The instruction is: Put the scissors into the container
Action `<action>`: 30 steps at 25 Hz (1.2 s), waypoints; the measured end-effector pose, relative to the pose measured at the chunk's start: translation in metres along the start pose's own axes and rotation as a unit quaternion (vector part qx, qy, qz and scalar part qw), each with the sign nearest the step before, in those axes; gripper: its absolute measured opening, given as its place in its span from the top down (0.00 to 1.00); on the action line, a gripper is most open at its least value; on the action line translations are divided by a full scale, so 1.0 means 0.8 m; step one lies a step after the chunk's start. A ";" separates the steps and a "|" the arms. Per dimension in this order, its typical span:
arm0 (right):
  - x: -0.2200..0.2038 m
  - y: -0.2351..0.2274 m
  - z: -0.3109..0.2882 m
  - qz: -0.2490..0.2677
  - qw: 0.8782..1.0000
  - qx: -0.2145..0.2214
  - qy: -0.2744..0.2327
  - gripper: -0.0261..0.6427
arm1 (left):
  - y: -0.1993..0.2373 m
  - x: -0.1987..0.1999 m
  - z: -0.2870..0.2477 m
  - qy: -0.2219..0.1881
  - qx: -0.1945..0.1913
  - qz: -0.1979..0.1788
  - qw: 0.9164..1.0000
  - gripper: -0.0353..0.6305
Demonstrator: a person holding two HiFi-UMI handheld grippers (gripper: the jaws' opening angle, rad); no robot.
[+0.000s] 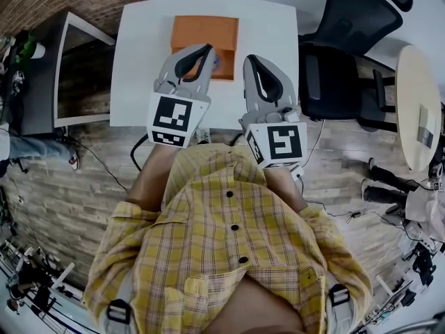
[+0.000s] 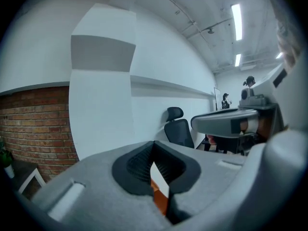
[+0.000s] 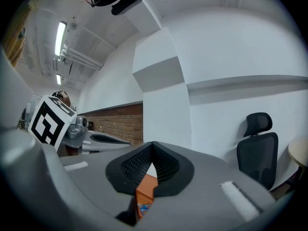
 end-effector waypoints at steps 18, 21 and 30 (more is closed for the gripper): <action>0.002 0.012 -0.012 -0.011 1.000 0.021 -0.001 0.95 | 0.002 0.009 0.037 -0.050 0.076 0.056 0.994 0.94; 0.003 0.018 -0.014 -0.006 1.000 0.025 0.000 0.95 | 0.003 0.012 0.043 -0.054 0.085 0.055 0.993 0.94; 0.006 0.025 -0.015 0.003 1.000 0.025 0.001 0.95 | 0.001 0.015 0.055 -0.065 0.092 0.058 0.992 0.94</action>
Point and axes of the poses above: the fingertips, and each gripper's own axes: z backward along the fingers, y to its left, x out of its top, the point moved 5 cm from there along z, backward along the fingers, and after that the axes turned 9 degrees about -z, right-handed, at the moved point
